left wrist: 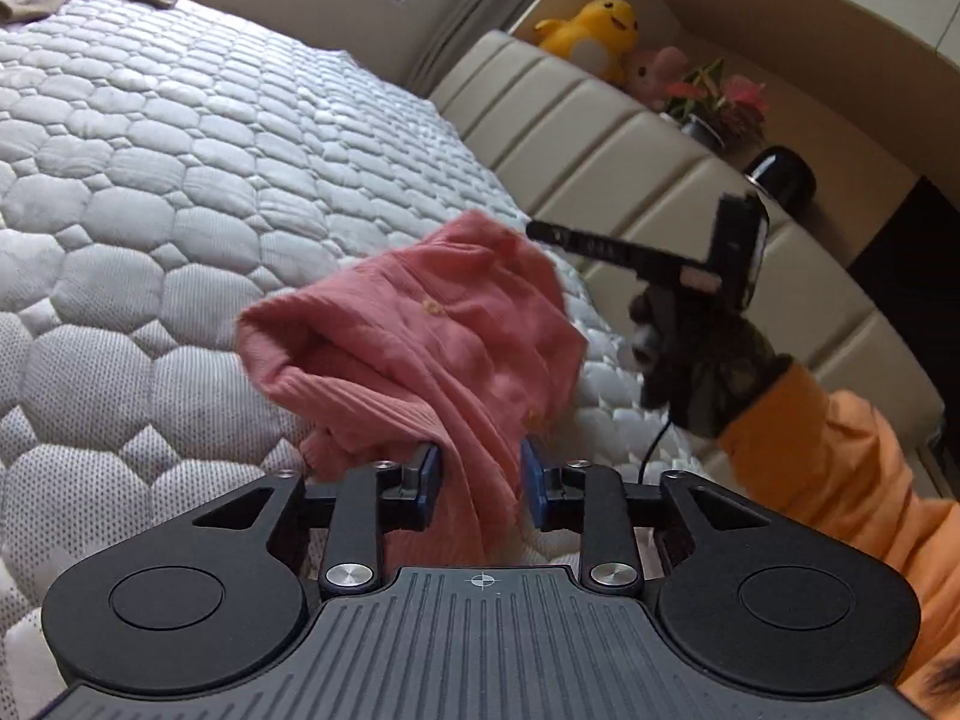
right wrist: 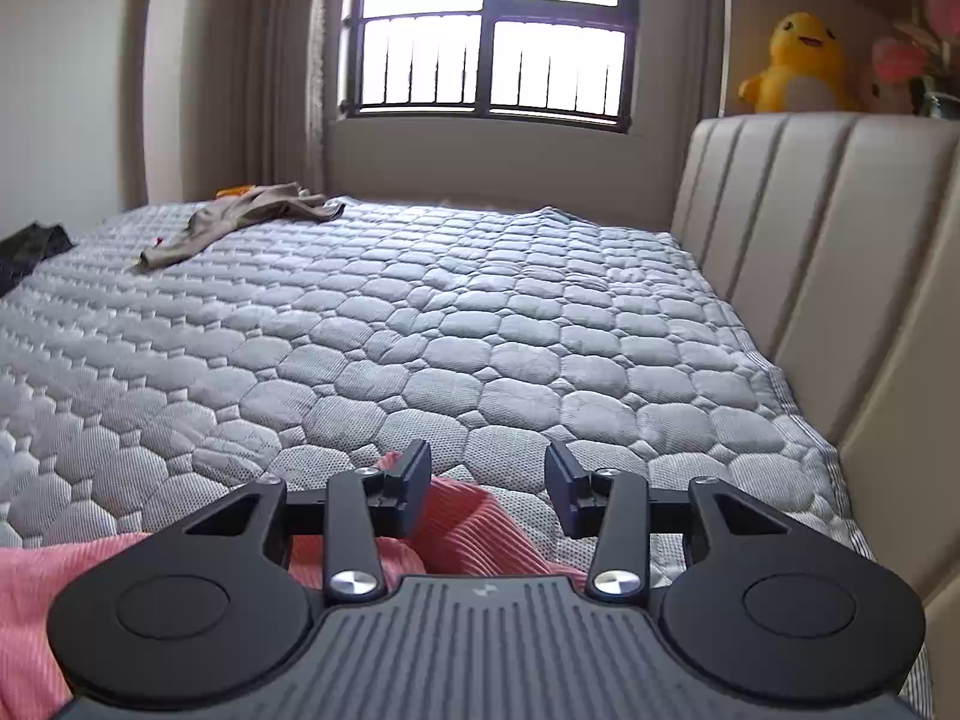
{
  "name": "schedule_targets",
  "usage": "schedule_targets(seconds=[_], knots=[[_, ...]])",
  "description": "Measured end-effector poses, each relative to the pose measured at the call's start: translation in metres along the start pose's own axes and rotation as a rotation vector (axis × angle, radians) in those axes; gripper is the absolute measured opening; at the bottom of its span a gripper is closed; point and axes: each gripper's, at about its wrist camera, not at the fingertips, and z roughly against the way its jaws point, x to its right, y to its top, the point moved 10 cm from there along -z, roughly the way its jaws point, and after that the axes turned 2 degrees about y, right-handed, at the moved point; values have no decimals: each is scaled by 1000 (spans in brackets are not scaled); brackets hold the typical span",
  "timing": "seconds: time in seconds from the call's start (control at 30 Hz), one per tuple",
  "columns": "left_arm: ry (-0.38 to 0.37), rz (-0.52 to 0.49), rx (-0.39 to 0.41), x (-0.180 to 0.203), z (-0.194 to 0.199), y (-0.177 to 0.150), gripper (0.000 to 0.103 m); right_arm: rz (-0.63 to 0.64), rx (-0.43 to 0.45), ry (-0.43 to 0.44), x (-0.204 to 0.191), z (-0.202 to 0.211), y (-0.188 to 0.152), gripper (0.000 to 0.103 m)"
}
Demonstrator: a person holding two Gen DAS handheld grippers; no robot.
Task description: Fold clothes
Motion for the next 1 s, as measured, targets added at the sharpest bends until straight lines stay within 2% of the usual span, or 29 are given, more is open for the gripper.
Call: schedule_targets(seconds=[0.07,0.2,0.27,0.37,0.47,0.53,0.63,0.67,0.7,0.73,0.77,0.8,0.9,1.0], knots=[[15,21,33,-12,7,9,57,-90,-33,89,-1,20,-20,58],[111,122,151,-53,19,42,77,-340,-160,306,-17,64,-80,58],[148,143,144,-71,7,51,80,-465,-231,377,-28,79,-112,58],[201,171,124,-98,-13,62,89,-581,-288,416,-43,86,-141,58],[224,185,68,-113,-39,58,88,-712,-323,472,-64,80,-159,58],[221,196,27,-116,-54,50,85,-731,-339,492,-81,74,-165,58],[192,211,16,-110,-61,42,76,-705,-318,484,-96,66,-164,58],[182,214,14,-106,-62,39,63,-694,-300,485,-98,65,-159,55],[174,214,12,-102,-61,38,52,-683,-283,486,-100,63,-155,47],[166,213,9,-98,-59,36,47,-669,-266,485,-101,62,-149,28],[159,213,7,-94,-58,35,33,-644,-247,476,-101,63,-142,17],[153,214,10,-90,-54,34,26,-615,-226,472,-100,67,-134,14],[113,211,39,-72,-31,34,20,-514,-169,483,-97,85,-107,12],[66,177,79,-49,-1,32,20,-368,-198,521,-104,102,-98,16]])
